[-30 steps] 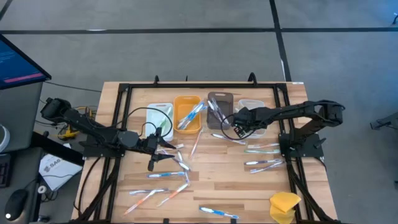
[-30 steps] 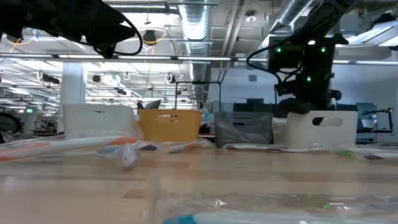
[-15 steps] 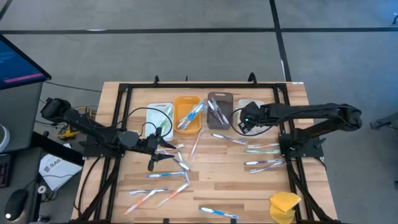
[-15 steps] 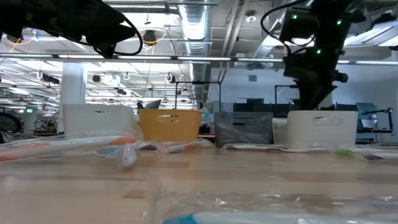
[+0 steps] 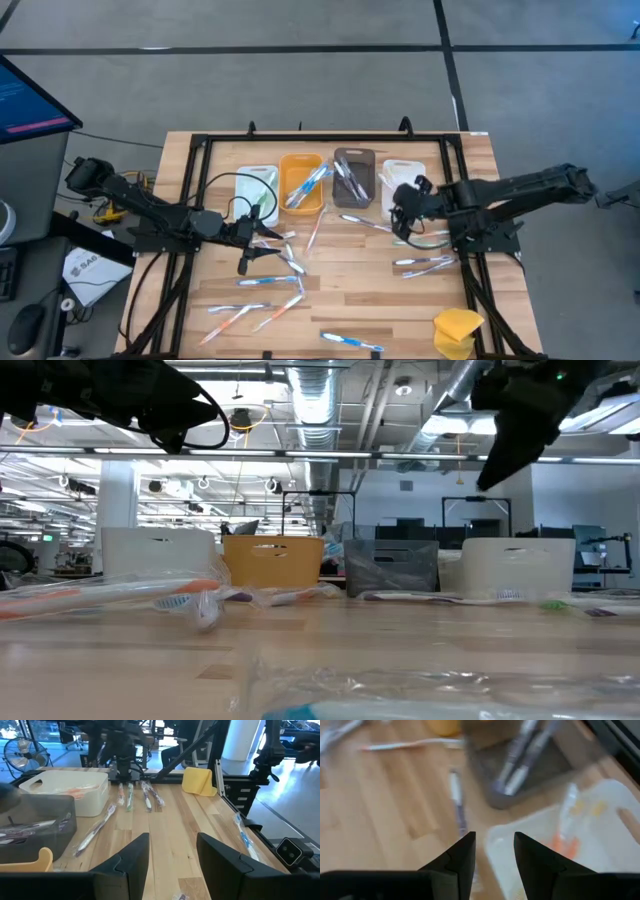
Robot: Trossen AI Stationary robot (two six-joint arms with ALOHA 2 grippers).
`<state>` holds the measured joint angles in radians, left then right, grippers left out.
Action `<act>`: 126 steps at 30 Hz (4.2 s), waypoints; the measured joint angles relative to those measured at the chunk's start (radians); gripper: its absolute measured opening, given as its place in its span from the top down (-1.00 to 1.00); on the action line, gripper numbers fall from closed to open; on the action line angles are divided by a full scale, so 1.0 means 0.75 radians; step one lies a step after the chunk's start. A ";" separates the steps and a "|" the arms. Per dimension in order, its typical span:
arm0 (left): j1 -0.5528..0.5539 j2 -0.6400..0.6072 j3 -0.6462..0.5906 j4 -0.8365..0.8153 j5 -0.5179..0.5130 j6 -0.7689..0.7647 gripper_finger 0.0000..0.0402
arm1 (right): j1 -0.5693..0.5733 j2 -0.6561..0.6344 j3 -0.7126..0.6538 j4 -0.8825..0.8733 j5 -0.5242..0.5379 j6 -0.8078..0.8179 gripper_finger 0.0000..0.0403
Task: Pick & Place Toothbrushes
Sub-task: Put the top blue toothbrush into the orange bin
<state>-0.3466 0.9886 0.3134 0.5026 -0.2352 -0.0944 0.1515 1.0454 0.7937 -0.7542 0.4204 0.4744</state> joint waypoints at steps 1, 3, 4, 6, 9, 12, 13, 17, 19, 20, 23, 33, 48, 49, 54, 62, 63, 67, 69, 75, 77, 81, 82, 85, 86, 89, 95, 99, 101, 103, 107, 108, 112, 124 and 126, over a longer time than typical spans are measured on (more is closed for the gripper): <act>0.000 0.000 0.000 -0.001 0.000 0.000 0.21 | 0.033 0.009 0.000 0.018 0.000 -0.003 0.36; 0.000 0.000 0.000 -0.001 0.000 0.000 0.21 | 0.089 0.035 0.000 0.057 0.000 0.005 0.36; 0.000 0.000 0.000 -0.001 0.000 0.000 0.21 | 0.117 0.049 0.000 0.082 -0.001 0.020 0.36; 0.000 0.000 0.000 -0.001 0.000 0.000 0.21 | 0.163 0.084 0.001 0.139 -0.001 0.041 0.36; 0.000 0.000 0.000 -0.002 0.000 0.000 0.21 | 0.218 0.141 0.001 0.221 0.000 0.041 0.36; 0.000 0.000 0.000 -0.002 0.000 0.000 0.21 | 0.258 0.204 0.001 0.283 0.000 0.041 0.36; 0.000 0.000 0.000 -0.002 0.000 0.000 0.21 | 0.271 0.226 0.001 0.316 0.000 0.043 0.36; 0.000 0.000 0.000 -0.004 0.000 0.000 0.21 | 0.333 0.342 0.001 0.485 0.047 0.054 0.36; 0.000 0.000 -0.004 0.000 0.000 0.000 0.21 | 0.363 0.403 0.001 0.595 0.105 -0.029 0.36; 0.000 -0.001 -0.011 0.000 0.000 0.000 0.21 | 0.371 0.425 0.001 0.635 0.109 -0.087 0.36; 0.000 -0.001 -0.037 -0.002 0.000 -0.006 0.21 | 0.375 0.457 0.001 0.718 0.102 -0.200 0.36; 0.000 0.000 -0.109 0.066 -0.007 -0.144 0.21 | 0.355 0.464 0.002 0.763 0.102 -0.228 0.36; -0.005 0.000 -0.108 0.137 0.279 -0.305 0.21 | 0.355 0.466 0.001 0.885 0.100 -0.309 0.36; -0.006 0.000 -0.108 0.150 0.306 -0.306 0.21 | 0.355 0.466 0.001 0.896 0.100 -0.328 0.36; -0.006 0.000 -0.108 0.194 0.324 -0.342 0.21 | 0.355 0.466 0.001 0.922 0.100 -0.395 0.36; -0.087 0.000 -0.084 0.199 0.349 -0.247 0.21 | 0.391 0.467 0.001 0.912 0.064 -0.401 0.36; -0.107 0.000 -0.069 0.200 0.345 -0.218 0.21 | 0.397 0.467 0.001 0.912 0.063 -0.405 0.36; -0.202 0.051 0.011 0.202 0.288 -0.104 0.21 | 0.398 0.467 0.001 0.919 0.062 -0.501 0.36; -0.252 0.111 0.065 0.202 0.272 -0.058 0.21 | 0.381 0.467 0.001 0.942 0.063 -0.553 0.36; -0.335 0.308 0.224 0.176 0.238 -0.047 0.21 | 0.313 0.467 0.001 1.033 0.043 -0.576 0.36; -0.349 0.357 0.268 0.119 0.230 -0.051 0.21 | 0.292 0.467 0.001 1.064 -0.010 -0.630 0.36; -0.377 0.437 0.347 0.015 0.088 -0.098 0.21 | 0.271 0.464 0.019 1.104 -0.119 -0.799 0.36; -0.383 0.461 0.371 -0.026 0.044 -0.101 0.22 | 0.270 0.464 0.033 1.103 -0.136 -0.843 0.36; -0.402 0.511 0.430 -0.135 -0.015 -0.106 0.24 | 0.278 0.463 0.088 1.104 -0.150 -0.956 0.36; -0.406 0.521 0.448 -0.149 -0.017 -0.119 0.25 | 0.277 0.463 0.104 1.100 -0.152 -0.980 0.36; -0.408 0.522 0.468 -0.207 -0.016 -0.163 0.27 | 0.277 0.463 0.134 1.094 -0.152 -1.021 0.36; -0.415 0.522 0.467 -0.421 -0.016 -0.276 0.31 | 0.273 0.465 0.135 1.040 -0.152 -1.030 0.36; -0.408 0.522 0.467 -0.570 -0.016 -0.390 0.33 | 0.271 0.465 0.135 1.017 -0.151 -1.029 0.36; -0.408 0.526 0.467 -0.654 -0.018 -0.462 0.34 | 0.266 0.465 0.135 1.021 -0.151 -1.019 0.36; -0.408 0.536 0.466 -0.722 -0.037 -0.513 0.34 | 0.266 0.465 0.135 1.023 -0.151 -0.995 0.36; -0.407 0.557 0.431 -0.735 -0.039 -0.525 0.34 | 0.265 0.465 0.135 1.024 -0.151 -0.934 0.36; -0.407 0.566 0.424 -0.736 -0.039 -0.528 0.34 | 0.265 0.465 0.135 1.024 -0.151 -0.922 0.36; -0.407 0.610 0.391 -0.737 -0.039 -0.576 0.34 | 0.269 0.466 0.135 1.024 -0.151 -0.893 0.36; -0.356 0.675 0.380 -0.730 -0.041 -0.621 0.26 | 0.277 0.467 0.135 1.016 -0.151 -0.815 0.36; -0.352 0.675 0.380 -0.731 -0.042 -0.619 0.23 | 0.278 0.467 0.135 1.016 -0.151 -0.815 0.36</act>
<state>-0.6102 1.4952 0.5983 -0.0454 -0.2665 -0.5587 0.3599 1.3952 0.8948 0.0078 0.3069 -0.1371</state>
